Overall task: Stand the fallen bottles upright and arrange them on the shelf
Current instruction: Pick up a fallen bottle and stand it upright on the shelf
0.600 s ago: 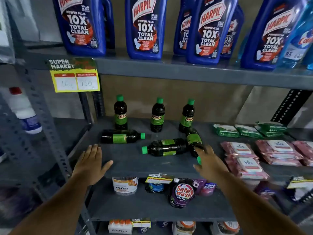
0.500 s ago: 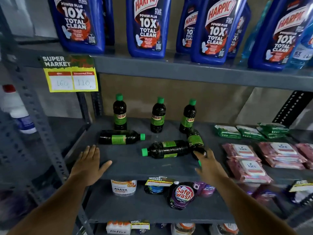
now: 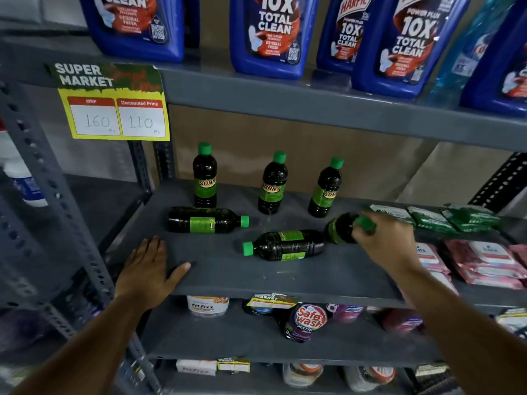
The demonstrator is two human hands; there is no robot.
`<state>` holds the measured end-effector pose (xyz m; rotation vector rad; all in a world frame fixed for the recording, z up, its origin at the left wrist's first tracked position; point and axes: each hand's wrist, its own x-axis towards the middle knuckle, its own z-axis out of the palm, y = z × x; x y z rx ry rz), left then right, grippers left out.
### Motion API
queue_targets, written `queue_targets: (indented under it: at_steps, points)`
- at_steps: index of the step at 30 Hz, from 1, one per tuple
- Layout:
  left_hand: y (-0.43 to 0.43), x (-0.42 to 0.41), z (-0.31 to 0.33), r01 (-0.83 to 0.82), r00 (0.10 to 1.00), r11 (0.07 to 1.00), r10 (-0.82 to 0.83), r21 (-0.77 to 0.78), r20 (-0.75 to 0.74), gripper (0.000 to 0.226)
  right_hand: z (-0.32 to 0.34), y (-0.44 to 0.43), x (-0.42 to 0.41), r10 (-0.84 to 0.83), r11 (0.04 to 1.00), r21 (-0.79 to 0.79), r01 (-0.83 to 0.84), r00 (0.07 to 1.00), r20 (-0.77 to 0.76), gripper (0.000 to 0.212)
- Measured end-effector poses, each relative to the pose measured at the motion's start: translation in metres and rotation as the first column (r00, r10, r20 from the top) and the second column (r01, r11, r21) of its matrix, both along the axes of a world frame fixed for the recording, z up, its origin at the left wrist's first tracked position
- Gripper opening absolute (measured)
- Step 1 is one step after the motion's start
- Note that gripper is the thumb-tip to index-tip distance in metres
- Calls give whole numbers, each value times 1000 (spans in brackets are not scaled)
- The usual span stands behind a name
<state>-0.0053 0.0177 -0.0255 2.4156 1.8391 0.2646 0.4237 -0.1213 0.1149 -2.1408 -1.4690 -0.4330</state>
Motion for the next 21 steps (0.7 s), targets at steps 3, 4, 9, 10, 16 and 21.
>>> queue_targets:
  at_steps: [3,4,9,10,16,21]
  points:
    - [3,0,1,-3,1000,1000,3,-6,-8,112,22,20,9,13,1000,-2,-14,999,-51,27]
    - [3,1,2,-3,1000,1000,3,-3,-12,111,27,26,12,2,999,-51,-7,996,-84,28]
    - [1,1,5,-1,999,1000,0,-20,-44,112,37,44,14,-106,977,-205,67,976,-190,39]
    - [1,0,4,0,999,1000,-1,-21,-46,112,36,42,9,-114,979,-188,78,975,-190,37]
    - [2,-1,5,18,999,999,-20,-32,-46,114,33,33,-5,-90,992,-97,77,985,-146,35]
    - [14,-10,6,30,998,994,-35,-105,-50,127,30,29,-4,-95,992,-100,81,985,-144,41]
